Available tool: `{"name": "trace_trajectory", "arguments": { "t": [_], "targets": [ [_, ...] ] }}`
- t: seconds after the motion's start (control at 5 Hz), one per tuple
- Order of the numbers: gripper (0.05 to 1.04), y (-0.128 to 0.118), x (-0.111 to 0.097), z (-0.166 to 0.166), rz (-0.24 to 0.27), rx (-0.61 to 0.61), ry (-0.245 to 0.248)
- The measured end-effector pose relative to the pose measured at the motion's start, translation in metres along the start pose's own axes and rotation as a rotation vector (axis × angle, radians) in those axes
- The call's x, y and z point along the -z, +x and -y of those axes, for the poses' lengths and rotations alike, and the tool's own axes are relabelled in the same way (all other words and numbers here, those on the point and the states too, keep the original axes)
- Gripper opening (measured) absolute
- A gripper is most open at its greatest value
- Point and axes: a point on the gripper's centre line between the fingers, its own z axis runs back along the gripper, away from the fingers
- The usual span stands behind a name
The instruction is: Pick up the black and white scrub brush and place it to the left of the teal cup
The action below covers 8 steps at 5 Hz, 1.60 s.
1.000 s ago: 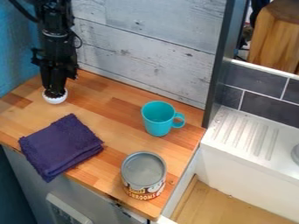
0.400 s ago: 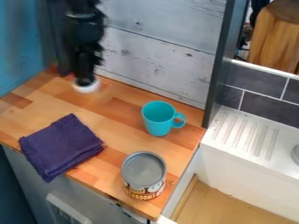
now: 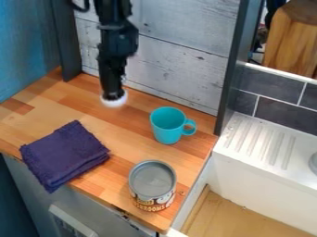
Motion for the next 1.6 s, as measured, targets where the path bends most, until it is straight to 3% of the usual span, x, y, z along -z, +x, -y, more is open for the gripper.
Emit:
{"name": "trace_trajectory", "arguments": {
  "t": [0.2,0.4,0.8,1.0,1.2,1.4,1.6],
  "targets": [
    [0.239,0.001,0.015,-0.004,-0.034,-0.006,-0.002],
    [0.239,0.005,0.028,-0.008,-0.032,-0.033,-0.002],
    [0.28,0.005,0.033,-0.002,-0.027,-0.044,0.015],
    [0.561,-0.001,0.036,0.004,-0.037,-0.075,0.004],
    [0.86,0.0,0.007,0.013,0.049,-0.111,0.005],
    [1.011,-0.006,-0.04,0.02,0.133,-0.143,0.056],
    [1.005,-0.005,-0.044,0.037,0.123,-0.169,0.045]
  ]
}}
